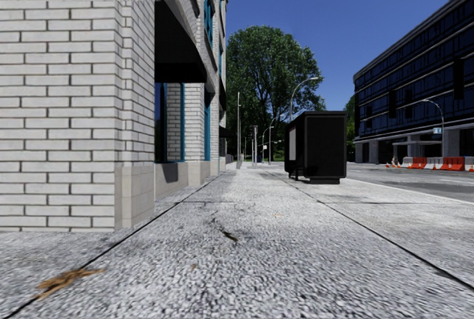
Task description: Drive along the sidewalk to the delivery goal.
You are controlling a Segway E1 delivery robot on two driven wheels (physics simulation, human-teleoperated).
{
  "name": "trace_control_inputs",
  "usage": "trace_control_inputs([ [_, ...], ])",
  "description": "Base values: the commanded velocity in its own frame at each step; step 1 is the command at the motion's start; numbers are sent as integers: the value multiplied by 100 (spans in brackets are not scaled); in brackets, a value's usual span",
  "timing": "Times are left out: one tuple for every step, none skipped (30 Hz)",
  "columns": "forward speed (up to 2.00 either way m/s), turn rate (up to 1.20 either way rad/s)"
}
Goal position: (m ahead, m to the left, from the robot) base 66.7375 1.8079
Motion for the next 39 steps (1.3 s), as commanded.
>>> trace_control_inputs([
  [200,0],
  [200,0],
  [200,0],
  [200,0],
  [200,0],
  [200,0],
  [200,0],
  [200,0],
  [200,0],
  [200,0],
  [200,0],
  [200,0],
  [200,0],
  [200,0],
  [200,0],
  [200,0],
  [200,0],
  [200,0],
  [200,0],
  [200,0],
  [200,0],
  [200,0],
  [200,0],
  [200,0],
  [200,0],
  [200,0],
  [200,0],
  [200,0],
  [200,0],
  [200,0],
  [200,0],
  [200,0],
  [200,0],
  [200,0],
  [200,0],
  [200,0],
  [200,0],
  [200,0],
  [200,0],
])
